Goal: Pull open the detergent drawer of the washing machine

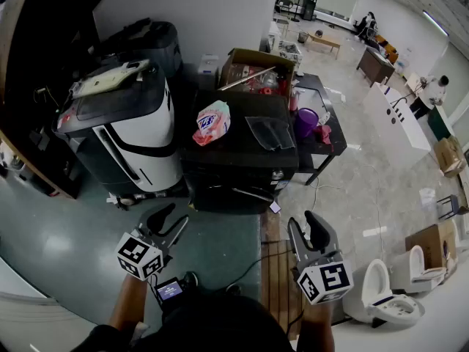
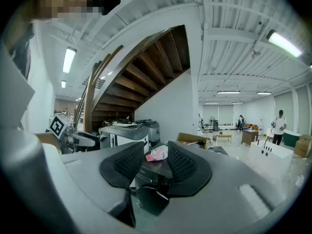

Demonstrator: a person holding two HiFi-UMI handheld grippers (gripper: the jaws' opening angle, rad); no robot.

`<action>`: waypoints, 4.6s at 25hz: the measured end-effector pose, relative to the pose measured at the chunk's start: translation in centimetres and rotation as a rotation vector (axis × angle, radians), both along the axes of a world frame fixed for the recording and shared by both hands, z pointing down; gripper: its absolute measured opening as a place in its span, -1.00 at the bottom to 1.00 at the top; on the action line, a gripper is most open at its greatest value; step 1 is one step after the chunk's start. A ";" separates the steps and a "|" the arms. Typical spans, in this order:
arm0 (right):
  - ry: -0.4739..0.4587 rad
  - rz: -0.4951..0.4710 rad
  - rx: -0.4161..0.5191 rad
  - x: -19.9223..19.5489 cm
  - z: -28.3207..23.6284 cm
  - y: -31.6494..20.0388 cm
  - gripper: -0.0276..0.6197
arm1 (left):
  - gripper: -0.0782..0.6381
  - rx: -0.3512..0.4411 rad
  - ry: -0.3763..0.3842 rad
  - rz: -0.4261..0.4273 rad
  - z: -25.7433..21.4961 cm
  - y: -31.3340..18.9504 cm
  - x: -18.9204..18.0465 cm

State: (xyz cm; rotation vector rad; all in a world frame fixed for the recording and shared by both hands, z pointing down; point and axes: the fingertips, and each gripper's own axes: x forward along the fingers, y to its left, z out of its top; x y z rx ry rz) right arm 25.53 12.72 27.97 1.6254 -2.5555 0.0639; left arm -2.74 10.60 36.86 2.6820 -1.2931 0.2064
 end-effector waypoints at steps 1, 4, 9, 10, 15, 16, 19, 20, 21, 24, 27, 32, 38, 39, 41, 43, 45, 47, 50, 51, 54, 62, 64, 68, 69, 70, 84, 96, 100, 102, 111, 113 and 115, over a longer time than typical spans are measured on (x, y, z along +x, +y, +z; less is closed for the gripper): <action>0.003 -0.003 -0.001 0.1 0.1 0.0 -0.45 | -0.15 0.000 0.000 -0.002 0.1 0.1 0.1; 0.007 -0.011 -0.002 0.3 0.3 0.1 -0.45 | -0.15 0.002 0.000 -0.010 0.2 0.4 0.3; 0.000 -0.031 0.001 0.8 0.7 0.7 -0.45 | -0.15 0.004 -0.005 -0.026 0.1 1.4 0.7; -0.001 -0.034 0.002 0.9 0.7 0.9 -0.45 | -0.15 0.005 -0.007 -0.029 0.0 1.7 0.8; -0.015 -0.048 0.010 1.6 0.7 1.2 -0.45 | -0.15 0.009 -0.019 -0.040 -0.2 2.6 1.5; -0.020 -0.053 0.010 1.6 0.8 1.3 -0.45 | -0.15 0.009 -0.023 -0.042 -0.2 2.7 1.6; -0.046 -0.074 0.000 1.9 1.0 1.3 -0.45 | -0.15 0.014 -0.032 -0.053 -0.6 3.0 1.9; -0.060 -0.079 -0.002 2.0 1.1 1.2 -0.45 | -0.15 0.017 -0.033 -0.057 -0.7 3.1 2.0; -0.076 -0.082 -0.003 2.1 1.2 1.1 -0.45 | -0.15 0.019 -0.033 -0.060 -0.8 3.2 2.1; -0.111 -0.091 0.000 2.0 1.0 0.7 -0.45 | -0.15 0.016 -0.038 -0.069 -0.9 3.4 2.1; -0.121 -0.107 -0.004 1.5 0.8 0.4 -0.45 | -0.15 0.001 -0.044 -0.082 -0.6 3.5 1.6; -0.108 -0.108 -0.008 1.2 0.6 -1.0 -0.45 | -0.15 -0.020 -0.020 -0.073 0.0 1.8 1.9; -0.102 -0.072 -0.002 0.6 0.0 -3.1 -0.45 | -0.15 -0.019 0.001 -0.025 0.2 -1.7 2.2; -0.100 -0.062 -0.004 0.6 -0.1 -3.4 -0.45 | -0.15 -0.020 0.006 -0.017 0.2 -2.3 2.1; -0.091 -0.040 -0.002 0.6 -0.2 -4.3 -0.45 | -0.15 -0.017 0.013 0.004 0.1 -3.5 2.2; -0.087 -0.020 0.000 0.5 -0.4 -5.1 -0.45 | -0.15 -0.015 0.014 0.023 -0.1 -4.8 2.1; -0.088 -0.005 0.001 0.1 -0.5 -5.9 -0.45 | -0.15 -0.013 0.017 0.036 -0.2 -6.3 1.7; -0.091 0.009 0.001 -0.2 -0.3 -6.7 -0.45 | -0.15 -0.008 0.022 0.051 -0.4 -7.7 1.5; -0.087 0.036 -0.002 -0.8 -0.2 -7.8 -0.45 | -0.15 -0.003 0.028 0.078 -0.5 -9.4 1.2; -0.085 0.043 -0.002 -1.0 -0.3 -8.2 -0.45 | -0.15 -0.003 0.029 0.086 -0.5 -9.9 1.0; -0.079 0.063 -0.003 -1.7 -0.4 -9.3 -0.45 | -0.15 -0.009 0.033 0.106 -0.2 -11.3 0.5; -0.065 0.119 -0.009 -3.8 -0.2 -12.4 -0.45 | -0.15 -0.016 0.044 0.165 0.5 -15.7 -1.3; -0.059 0.134 -0.006 -4.5 -0.2 -13.2 -0.45 | -0.15 -0.016 0.049 0.182 0.8 -16.9 -1.7; -0.035 0.167 0.003 -5.7 -0.6 -14.3 -0.45 | -0.15 -0.013 0.068 0.221 0.9 -18.8 -2.2; -0.031 0.175 0.008 -6.0 -0.7 -14.6 -0.45 | -0.15 -0.008 0.072 0.228 0.9 -19.3 -2.5; -0.029 0.183 0.014 -6.2 -0.7 -14.8 -0.45 | -0.15 -0.004 0.074 0.232 0.9 -19.8 -2.7; 0.000 0.139 -0.002 -9.8 -0.9 -19.0 -0.45 | -0.15 -0.031 0.136 0.194 1.8 -22.0 -5.4; -0.010 -0.041 -0.001 -12.4 -0.8 -24.7 -0.44 | -0.15 -0.082 0.178 0.048 3.2 -22.3 -7.2; -0.007 -0.086 -0.014 -12.6 -0.5 -26.1 -0.45 | -0.15 -0.129 0.222 0.006 4.6 -22.7 -7.2; -0.003 -0.102 -0.020 -12.5 -0.3 -26.7 -0.45 | -0.15 -0.153 0.234 -0.007 5.6 -23.0 -6.9; 0.020 -0.162 -0.064 -12.4 0.7 -28.8 -0.45 | -0.15 -0.300 0.308 -0.075 11.9 -24.5 -5.6; 0.023 -0.171 -0.071 -12.3 1.0 -29.2 -0.45 | -0.15 -0.343 0.351 -0.092 13.5 -24.9 -5.4; 0.023 -0.178 -0.078 -12.1 1.5 -29.5 -0.45 | -0.15 -0.385 0.396 -0.103 15.1 -25.4 -5.1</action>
